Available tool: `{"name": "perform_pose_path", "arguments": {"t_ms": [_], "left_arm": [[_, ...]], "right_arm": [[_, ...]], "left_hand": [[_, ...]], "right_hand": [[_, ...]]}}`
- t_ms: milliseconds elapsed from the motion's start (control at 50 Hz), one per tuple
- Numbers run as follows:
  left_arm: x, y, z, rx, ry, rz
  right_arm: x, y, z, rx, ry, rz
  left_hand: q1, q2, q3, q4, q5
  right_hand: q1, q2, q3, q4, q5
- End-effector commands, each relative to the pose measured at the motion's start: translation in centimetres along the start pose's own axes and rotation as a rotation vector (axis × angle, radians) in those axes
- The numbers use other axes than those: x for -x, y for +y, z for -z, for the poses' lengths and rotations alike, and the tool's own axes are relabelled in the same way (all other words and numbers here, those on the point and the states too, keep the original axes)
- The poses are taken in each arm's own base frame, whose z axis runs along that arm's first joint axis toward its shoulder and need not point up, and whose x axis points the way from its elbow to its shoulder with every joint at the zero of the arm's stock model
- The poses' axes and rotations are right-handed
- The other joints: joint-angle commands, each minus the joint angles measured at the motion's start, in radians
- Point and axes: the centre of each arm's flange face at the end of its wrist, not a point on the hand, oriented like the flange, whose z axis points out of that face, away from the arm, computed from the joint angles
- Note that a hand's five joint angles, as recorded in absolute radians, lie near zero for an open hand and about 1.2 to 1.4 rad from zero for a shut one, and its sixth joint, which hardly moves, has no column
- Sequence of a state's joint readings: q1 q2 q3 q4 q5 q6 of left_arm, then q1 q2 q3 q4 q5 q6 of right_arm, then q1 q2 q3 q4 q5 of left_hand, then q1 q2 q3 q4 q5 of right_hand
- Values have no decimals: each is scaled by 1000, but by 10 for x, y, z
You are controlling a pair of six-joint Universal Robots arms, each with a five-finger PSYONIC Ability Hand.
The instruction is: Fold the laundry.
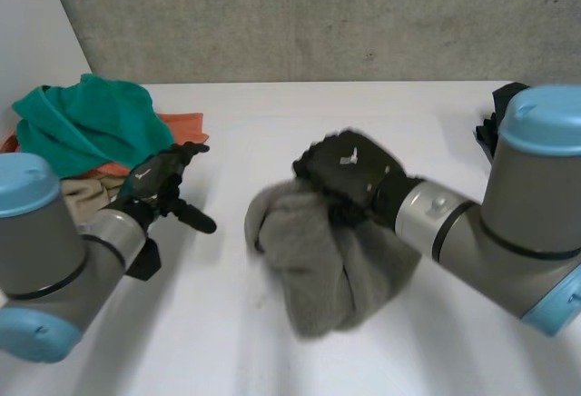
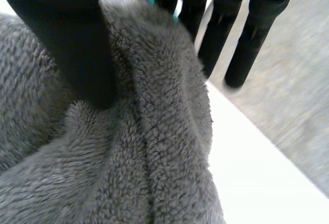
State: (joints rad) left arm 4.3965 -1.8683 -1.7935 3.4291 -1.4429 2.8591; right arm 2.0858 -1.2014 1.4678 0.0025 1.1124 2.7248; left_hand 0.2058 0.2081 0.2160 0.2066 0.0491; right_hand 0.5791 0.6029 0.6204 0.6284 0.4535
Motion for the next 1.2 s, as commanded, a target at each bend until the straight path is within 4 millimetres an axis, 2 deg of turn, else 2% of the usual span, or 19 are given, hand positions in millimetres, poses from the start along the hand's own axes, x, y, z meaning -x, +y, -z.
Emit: {"name": "perform_pose_path", "arguments": {"t_ms": [20, 100, 160, 220, 360, 520, 560, 600, 620, 640, 680, 740, 760, 840, 920, 1060, 1200], "left_arm": [[2, -9, 27, 21, 77, -95], [3, -14, 37, 24, 109, -121], [4, -18, 42, 24, 108, -119], [4, -20, 45, 20, 99, -115], [1, -18, 51, 24, 108, -116], [1, -12, 50, 41, 99, -112], [2, -10, 49, 45, 97, -112], [3, -7, 48, 56, 91, -109], [3, -6, 47, 59, 91, -108], [3, -4, 46, 65, 89, -109], [3, 2, 44, 85, 85, -108], [4, 9, 42, 111, 75, -103], [5, 13, 39, 123, 64, -102], [6, 24, 31, 163, 31, -77], [-2, 36, 21, 201, 37, -28], [-20, 51, 0, 233, 76, 94], [-35, 58, -20, 247, 88, 227]], "right_arm": [[-7, -5, 8, 41, 14, 78], [-36, -32, 8, -27, 86, 59], [-50, -43, 6, -33, 91, 32], [-58, -43, 0, -2, 48, 44], [-56, -23, -24, 121, -51, 129], [-23, 21, -45, 292, -212, 98], [-17, 34, -50, 318, -230, 89], [-13, 40, -53, 332, -235, 83], [-12, 42, -57, 327, -225, 86], [-13, 42, -58, 319, -215, 87], [-19, 31, -62, 258, -162, 92], [-29, 11, -59, 176, -97, 77], [-33, -3, -54, 123, -62, 62], [-37, -31, -38, -9, 3, 51], [-33, -44, -23, -80, 27, 56], [-23, -47, -1, -84, 7, 51], [-27, -45, 8, -77, 1, 37]], "left_hand": [[-31, -34, -41, -32, -49], [-31, -34, -41, -32, -49], [-31, -34, -41, -32, -49], [-31, -34, -41, -32, -49], [-31, -34, -41, -32, -49], [-31, -34, -41, -32, -49], [-31, -34, -41, -32, -49], [-31, -34, -41, -32, -49], [-31, -34, -41, -32, -49], [-31, -34, -41, -32, -49], [-31, -34, -41, -32, -49], [-31, -34, -41, -32, -49], [-31, -34, -41, -32, -49], [-31, -34, -41, -32, -49], [-31, -34, -41, -32, -49], [-31, -34, -41, -32, -49], [-31, -34, -41, -32, -49]], "right_hand": [[-404, -428, -446, -454, -453], [-405, -428, -446, -454, -453], [-405, -428, -446, -454, -453], [-393, -417, -434, -442, -442], [-220, -244, -261, -269, -269], [-190, -214, -232, -240, -239], [-62, -86, -103, -111, -111], [178, 154, 137, 129, 129], [575, 551, 534, 526, 526], [815, 791, 773, 765, 766], [817, 793, 776, 768, 768], [817, 793, 776, 768, 768], [817, 793, 776, 768, 768], [817, 793, 776, 768, 768], [817, 793, 776, 768, 768], [817, 793, 776, 768, 768], [817, 793, 776, 768, 768]]}}
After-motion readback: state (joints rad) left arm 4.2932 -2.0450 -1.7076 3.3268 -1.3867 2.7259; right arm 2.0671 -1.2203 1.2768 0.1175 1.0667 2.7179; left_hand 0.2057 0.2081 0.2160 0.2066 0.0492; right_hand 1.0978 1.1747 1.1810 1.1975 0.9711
